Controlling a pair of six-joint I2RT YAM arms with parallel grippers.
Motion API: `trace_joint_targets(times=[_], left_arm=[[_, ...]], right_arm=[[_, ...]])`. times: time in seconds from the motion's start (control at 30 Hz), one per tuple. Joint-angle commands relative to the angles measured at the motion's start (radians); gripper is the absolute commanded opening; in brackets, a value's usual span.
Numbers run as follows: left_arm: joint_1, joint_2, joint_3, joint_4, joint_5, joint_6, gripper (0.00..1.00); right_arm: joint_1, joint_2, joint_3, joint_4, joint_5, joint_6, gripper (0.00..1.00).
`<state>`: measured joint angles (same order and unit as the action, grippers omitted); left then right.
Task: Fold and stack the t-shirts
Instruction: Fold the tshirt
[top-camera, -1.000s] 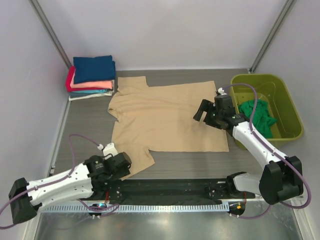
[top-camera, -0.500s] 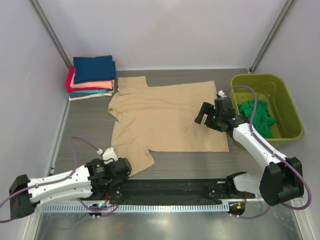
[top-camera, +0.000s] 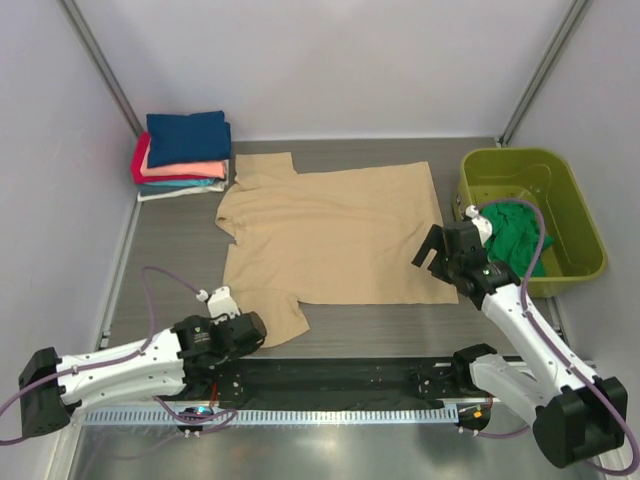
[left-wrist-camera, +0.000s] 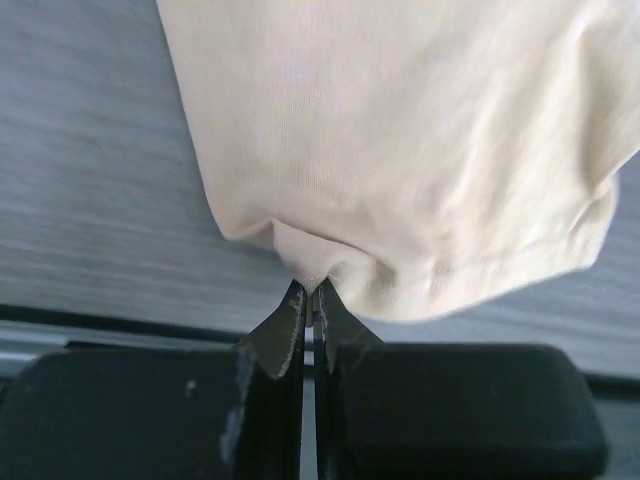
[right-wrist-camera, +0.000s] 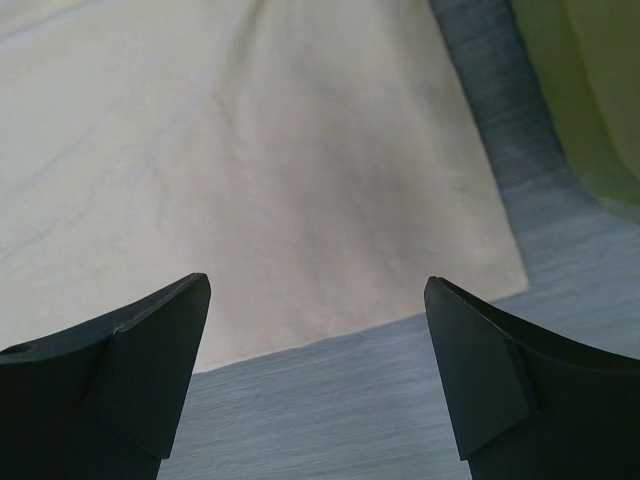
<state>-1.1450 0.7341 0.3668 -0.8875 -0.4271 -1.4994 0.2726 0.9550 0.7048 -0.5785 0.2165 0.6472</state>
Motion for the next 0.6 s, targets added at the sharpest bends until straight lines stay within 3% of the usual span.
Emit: trace_joint_targets(times=[0.0,0.2,0.43,0.57], left_arm=[[0.021,-0.027,0.053,0.015,-0.223,0.068,0.0],[0.099,-0.088,0.13,-0.03,-0.263,0.192,0.0],[0.275,-0.193,0.205,-0.019,-0.259,0.378,0.0],[0.32,-0.162,0.213,0.001,-0.245,0.392,0.0]], right_arm=[[0.002,-0.087,-0.057,-0.072,0.119,0.098,0.95],[0.004,-0.05,-0.119,-0.061,0.035,0.204,0.96],[0.004,-0.068,-0.18,-0.038,0.076,0.262,0.96],[0.004,-0.108,-0.168,-0.086,0.121,0.281,0.96]])
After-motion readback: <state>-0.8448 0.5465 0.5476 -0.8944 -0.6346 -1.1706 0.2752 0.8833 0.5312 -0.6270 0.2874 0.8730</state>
